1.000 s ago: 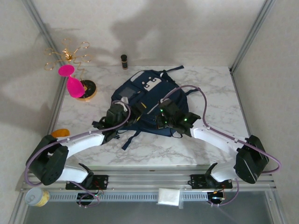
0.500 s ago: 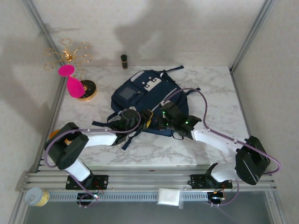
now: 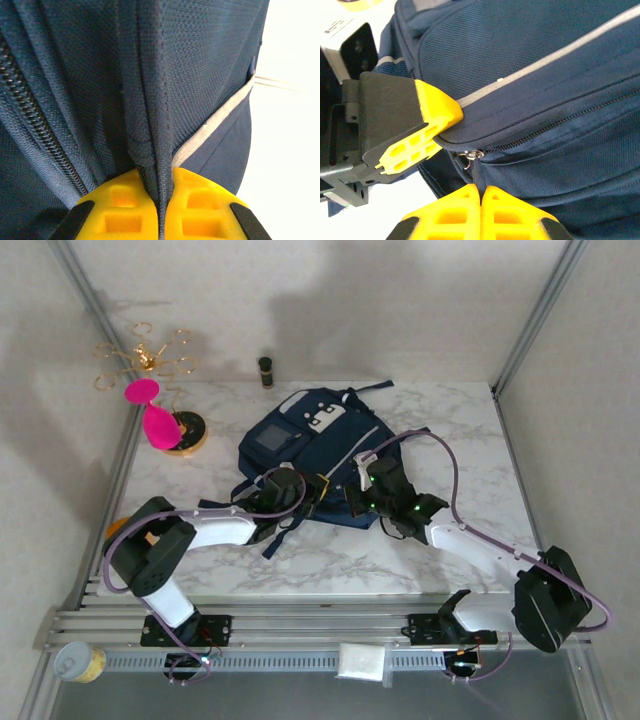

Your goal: Pack books, pencil case, and school supplies into a backpack

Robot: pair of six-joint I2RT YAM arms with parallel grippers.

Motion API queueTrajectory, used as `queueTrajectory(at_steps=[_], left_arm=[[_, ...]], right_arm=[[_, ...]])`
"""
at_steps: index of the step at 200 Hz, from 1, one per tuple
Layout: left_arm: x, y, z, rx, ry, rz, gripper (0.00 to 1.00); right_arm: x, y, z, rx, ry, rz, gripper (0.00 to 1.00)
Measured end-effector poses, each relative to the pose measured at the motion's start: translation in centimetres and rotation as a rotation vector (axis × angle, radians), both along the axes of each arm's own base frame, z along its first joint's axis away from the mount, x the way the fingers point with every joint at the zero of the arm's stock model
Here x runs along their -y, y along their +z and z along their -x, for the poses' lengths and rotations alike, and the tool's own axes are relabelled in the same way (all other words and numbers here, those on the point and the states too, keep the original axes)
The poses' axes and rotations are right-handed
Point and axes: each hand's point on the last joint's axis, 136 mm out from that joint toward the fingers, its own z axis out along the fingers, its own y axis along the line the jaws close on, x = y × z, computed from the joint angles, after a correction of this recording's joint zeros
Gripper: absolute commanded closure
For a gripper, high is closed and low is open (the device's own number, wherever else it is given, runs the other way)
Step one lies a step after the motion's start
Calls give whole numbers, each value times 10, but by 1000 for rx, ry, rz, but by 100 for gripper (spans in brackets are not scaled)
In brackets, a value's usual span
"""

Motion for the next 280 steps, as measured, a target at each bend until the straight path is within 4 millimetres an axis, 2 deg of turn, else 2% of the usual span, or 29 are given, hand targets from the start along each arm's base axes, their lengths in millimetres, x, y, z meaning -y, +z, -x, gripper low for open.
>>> queueTrajectory(at_steps=[27, 69, 92, 112, 124, 154, 160, 176, 192, 214, 254, 280], left_arm=[[-13, 13, 4, 31, -29, -6, 100], [-52, 7, 9, 43, -63, -138, 100], [-74, 3, 11, 40, -83, -186, 100], [-86, 7, 12, 50, -89, -214, 100], [-87, 9, 13, 60, -95, -220, 100], [-87, 9, 14, 61, -106, -226, 100], [-87, 9, 15, 61, -107, -227, 100], [-87, 9, 14, 61, -107, -227, 100], [-87, 9, 14, 60, -107, -228, 100], [-86, 11, 14, 59, -108, -228, 100], [-86, 11, 14, 58, -108, -229, 100], [-86, 11, 14, 57, -108, -229, 100]], right_arm=[[0, 11, 4, 69, 83, -19, 100], [4, 30, 10, 211, 160, -26, 100], [4, 28, 11, 249, 186, -19, 100], [-3, 25, 14, 238, 229, -35, 100], [-13, 19, 14, 209, 265, -34, 100], [-51, 8, 19, 131, 378, -43, 79], [-60, 8, 21, 119, 399, -43, 74], [-84, 12, 24, 102, 452, -35, 70], [-99, 15, 22, 96, 473, -30, 65], [-100, 8, 18, 63, 459, -9, 58], [-95, -11, 18, -5, 441, 40, 57], [-90, -17, 17, -17, 421, 70, 58]])
